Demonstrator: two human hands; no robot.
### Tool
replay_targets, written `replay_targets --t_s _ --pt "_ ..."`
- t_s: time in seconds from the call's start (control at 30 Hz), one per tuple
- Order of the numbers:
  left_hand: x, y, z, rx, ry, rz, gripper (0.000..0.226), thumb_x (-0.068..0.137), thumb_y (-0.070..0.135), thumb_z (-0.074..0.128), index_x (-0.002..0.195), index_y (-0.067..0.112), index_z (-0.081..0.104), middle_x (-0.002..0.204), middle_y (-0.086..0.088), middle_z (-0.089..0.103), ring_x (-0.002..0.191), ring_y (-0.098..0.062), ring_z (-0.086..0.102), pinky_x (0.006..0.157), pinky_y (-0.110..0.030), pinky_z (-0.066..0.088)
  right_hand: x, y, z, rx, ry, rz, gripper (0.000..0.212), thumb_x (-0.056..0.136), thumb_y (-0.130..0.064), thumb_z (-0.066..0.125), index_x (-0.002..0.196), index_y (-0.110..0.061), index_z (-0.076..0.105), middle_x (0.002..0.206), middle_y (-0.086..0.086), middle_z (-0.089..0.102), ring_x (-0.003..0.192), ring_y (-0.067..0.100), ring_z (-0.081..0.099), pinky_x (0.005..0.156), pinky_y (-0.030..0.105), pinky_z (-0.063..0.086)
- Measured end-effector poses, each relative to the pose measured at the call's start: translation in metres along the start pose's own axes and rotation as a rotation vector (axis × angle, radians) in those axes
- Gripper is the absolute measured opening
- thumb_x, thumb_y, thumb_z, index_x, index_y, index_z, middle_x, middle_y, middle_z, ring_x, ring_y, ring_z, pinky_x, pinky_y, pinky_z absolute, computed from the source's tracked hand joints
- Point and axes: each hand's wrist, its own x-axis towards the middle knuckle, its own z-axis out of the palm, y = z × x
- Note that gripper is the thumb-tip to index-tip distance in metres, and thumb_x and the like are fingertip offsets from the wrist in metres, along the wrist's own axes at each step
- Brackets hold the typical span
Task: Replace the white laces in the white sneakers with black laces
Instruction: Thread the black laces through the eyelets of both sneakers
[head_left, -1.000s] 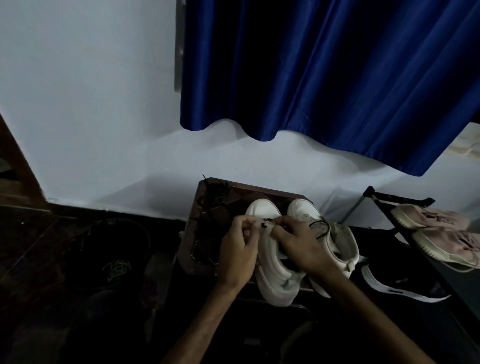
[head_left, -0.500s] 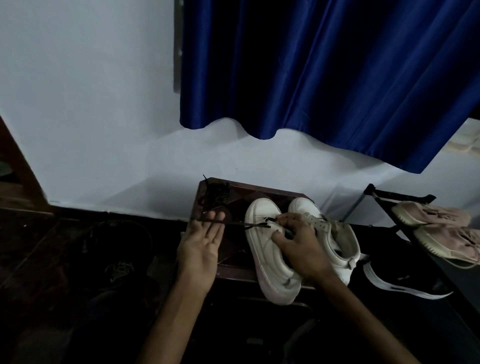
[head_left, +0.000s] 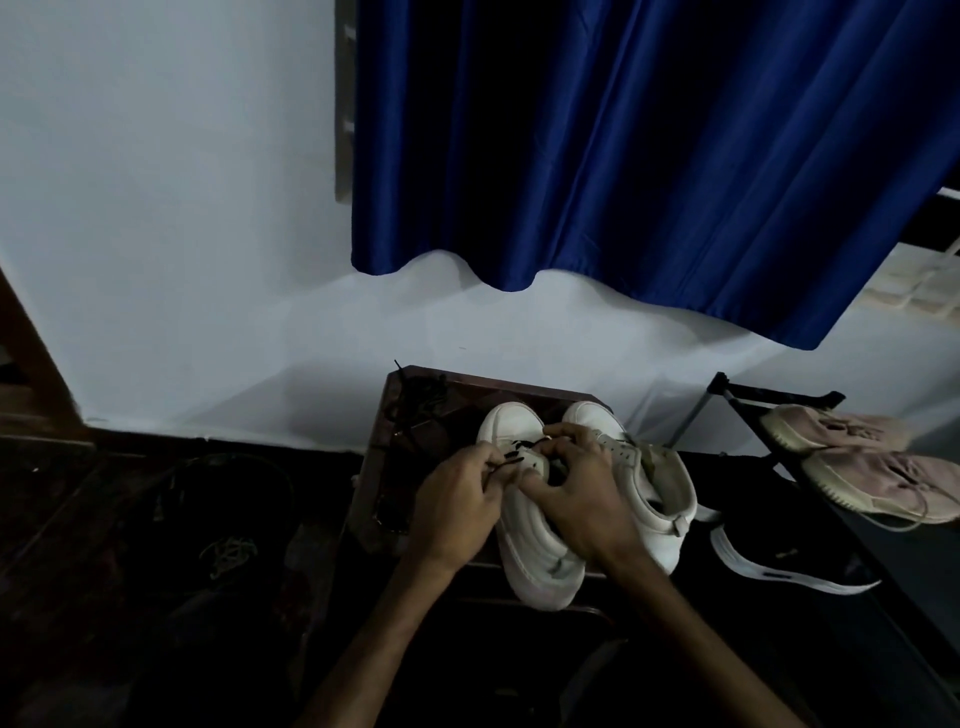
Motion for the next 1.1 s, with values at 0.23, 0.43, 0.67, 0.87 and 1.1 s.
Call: replay_targets --t_s 0.23,0.43,0.67,0.87,1.1 --pt "-0.006 -0.016 -0.084 -1.289 0.405 -0.493 0.021 0.098 0.018 0.046 0.08 0.024 0.056 0.079 0.012 0.06 0.049 0.001 0.039 0.036 -0.012 0.021 0.001 0.0 0.0 -0.04 0.007 0.025 0.025 0.077 -0.03 0.069 0.1 -0.02 0.068 0.13 -0.015 0.043 0.121 0.014 0.038 0.103 0.039 0.039" --pt "-0.011 -0.005 -0.091 -1.376 0.329 -0.579 0.025 0.099 0.028 0.042 0.075 0.026 0.049 0.049 0.01 0.034 0.038 -0.002 0.025 0.032 -0.015 0.012 -0.002 -0.003 -0.001 -0.039 0.026 0.023 0.028 0.075 -0.03 0.068 0.102 -0.024 0.065 0.132 -0.013 0.043 0.122 0.014 0.039 0.102 0.041 0.04" --pt "-0.031 -0.046 -0.069 0.183 0.052 -0.136 0.025 0.088 0.052 0.057 0.09 0.028 0.051 0.077 0.002 0.067 0.074 -0.021 0.066 0.065 -0.037 0.053 -0.004 -0.006 -0.005 -0.028 0.024 0.035 0.035 0.074 -0.027 0.068 0.107 -0.028 0.059 0.128 -0.013 0.043 0.12 0.013 0.037 0.102 0.038 0.037" --pt "-0.042 -0.068 -0.063 0.501 0.007 0.031 0.058 0.087 0.068 0.03 0.063 0.02 0.052 0.054 -0.002 0.059 0.052 -0.021 0.061 0.045 -0.03 0.044 -0.004 -0.008 -0.005 -0.076 0.024 0.045 0.035 0.074 -0.029 0.067 0.107 -0.031 0.056 0.124 -0.014 0.044 0.12 0.014 0.035 0.101 0.043 0.037" --pt "-0.026 -0.056 -0.04 0.544 -0.038 0.331 0.02 0.087 0.04 0.048 0.076 0.023 0.05 0.073 0.007 0.052 0.075 -0.016 0.05 0.06 -0.031 0.043 0.014 -0.036 -0.002 -0.436 -0.002 -0.192 0.018 0.092 -0.034 0.054 0.105 -0.031 0.067 0.121 -0.01 0.057 0.116 0.017 0.047 0.09 0.038 0.036"
